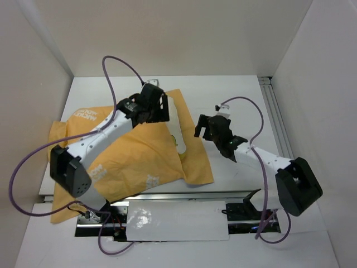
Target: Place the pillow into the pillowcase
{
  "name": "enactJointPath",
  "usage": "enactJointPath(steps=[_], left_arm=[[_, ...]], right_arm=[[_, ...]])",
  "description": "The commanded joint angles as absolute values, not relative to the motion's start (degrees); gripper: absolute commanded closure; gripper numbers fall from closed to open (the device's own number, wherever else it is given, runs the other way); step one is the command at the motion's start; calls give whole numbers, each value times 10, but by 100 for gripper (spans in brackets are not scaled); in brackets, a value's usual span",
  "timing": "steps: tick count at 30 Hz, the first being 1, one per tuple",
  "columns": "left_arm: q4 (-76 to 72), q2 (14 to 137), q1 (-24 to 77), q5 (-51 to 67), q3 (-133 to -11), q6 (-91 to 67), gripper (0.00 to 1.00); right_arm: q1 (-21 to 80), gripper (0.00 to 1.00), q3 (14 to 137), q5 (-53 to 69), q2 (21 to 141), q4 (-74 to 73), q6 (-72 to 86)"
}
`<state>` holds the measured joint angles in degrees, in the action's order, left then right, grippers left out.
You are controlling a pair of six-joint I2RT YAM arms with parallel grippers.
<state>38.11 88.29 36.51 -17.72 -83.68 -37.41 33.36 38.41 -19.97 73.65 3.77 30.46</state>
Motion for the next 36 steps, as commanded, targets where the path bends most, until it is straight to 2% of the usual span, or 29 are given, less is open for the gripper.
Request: enactJointPath(steps=[1, 6, 13, 20, 29, 36], left_arm=[[403, 963, 345, -163, -933, -332, 13], [438, 1075, 305, -202, -1039, -316, 12], [482, 1170, 232, -178, -1161, -305, 21], [437, 1175, 215, -99, -1140, -284, 24], [413, 1213, 210, -53, -1129, -278, 24], [420, 1213, 205, -58, -1081, -284, 44]], right_arm=[[316, 3, 483, -144, 788, 91, 260], [299, 3, 547, -128, 873, 84, 231], [268, 3, 630, -61, 965, 120, 214], [258, 3, 752, -21, 1084, 95, 219], [246, 2, 754, 19, 1110, 117, 230], [235, 1, 743, 14, 1100, 123, 237]])
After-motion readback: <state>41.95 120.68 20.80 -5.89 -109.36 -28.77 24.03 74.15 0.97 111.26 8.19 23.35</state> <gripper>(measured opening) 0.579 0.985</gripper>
